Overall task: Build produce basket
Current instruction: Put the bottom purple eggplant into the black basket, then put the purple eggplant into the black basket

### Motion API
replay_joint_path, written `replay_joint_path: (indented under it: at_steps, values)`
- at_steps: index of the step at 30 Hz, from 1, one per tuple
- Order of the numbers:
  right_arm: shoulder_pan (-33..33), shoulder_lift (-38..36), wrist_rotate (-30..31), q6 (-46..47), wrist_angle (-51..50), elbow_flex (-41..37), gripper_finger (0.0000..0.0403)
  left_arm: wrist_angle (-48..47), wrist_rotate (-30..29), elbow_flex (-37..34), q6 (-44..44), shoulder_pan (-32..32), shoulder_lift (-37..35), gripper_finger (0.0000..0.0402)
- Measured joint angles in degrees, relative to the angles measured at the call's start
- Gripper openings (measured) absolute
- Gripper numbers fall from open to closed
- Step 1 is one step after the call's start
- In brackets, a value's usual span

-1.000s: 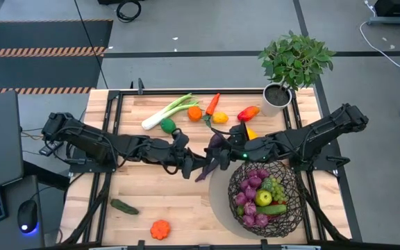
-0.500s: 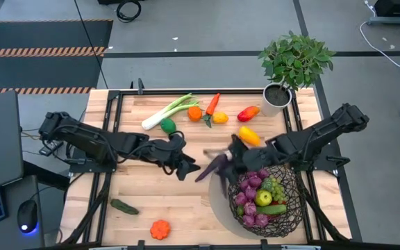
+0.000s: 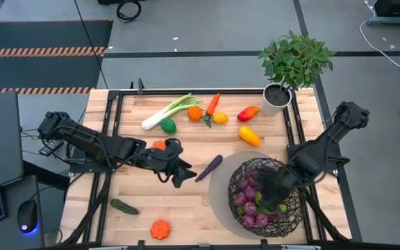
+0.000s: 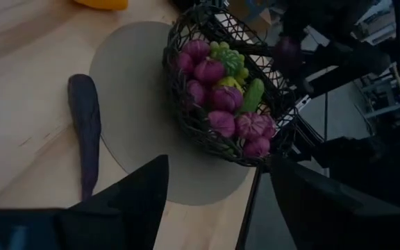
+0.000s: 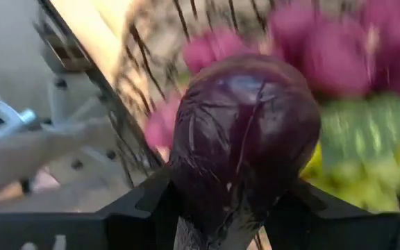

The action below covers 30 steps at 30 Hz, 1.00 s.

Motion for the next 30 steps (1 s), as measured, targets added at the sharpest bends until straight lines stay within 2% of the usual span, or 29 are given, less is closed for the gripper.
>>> replay_joint_path:
  at_steps: [4, 10, 17, 22, 26, 30]
  values:
    - [4.5, 0.0, -1.3, 4.1, -4.3, 0.0, 0.0173, 0.1, -0.2, 0.0, 0.0, 0.0, 0.0, 0.0256]
    - [8.3, 0.0, -0.1, 11.4, -7.2, 0.0, 0.0185, 0.1, -1.6, 0.0, 0.0, 0.0, 0.0, 0.0247]
    - [8.9, 0.0, 0.8, 16.2, -13.0, 0.0, 0.0275, 0.6, -6.8, 0.0, -1.8, 0.0, 0.0, 0.0247]
    - [8.9, 0.0, 2.2, 18.3, -14.4, 0.0, 0.0338, 1.5, -7.2, 0.0, -3.2, -0.1, 0.0, 0.0248]
    - [8.9, 0.0, 3.9, 18.5, -13.3, 0.0, 0.0366, 1.6, -7.2, 0.0, -2.7, -0.2, 0.6, 0.0243]
    - [8.1, 0.0, 7.9, 19.6, -10.6, 0.0, 0.0374, 0.9, -7.1, -0.1, -2.5, 0.5, 2.9, 0.0245]
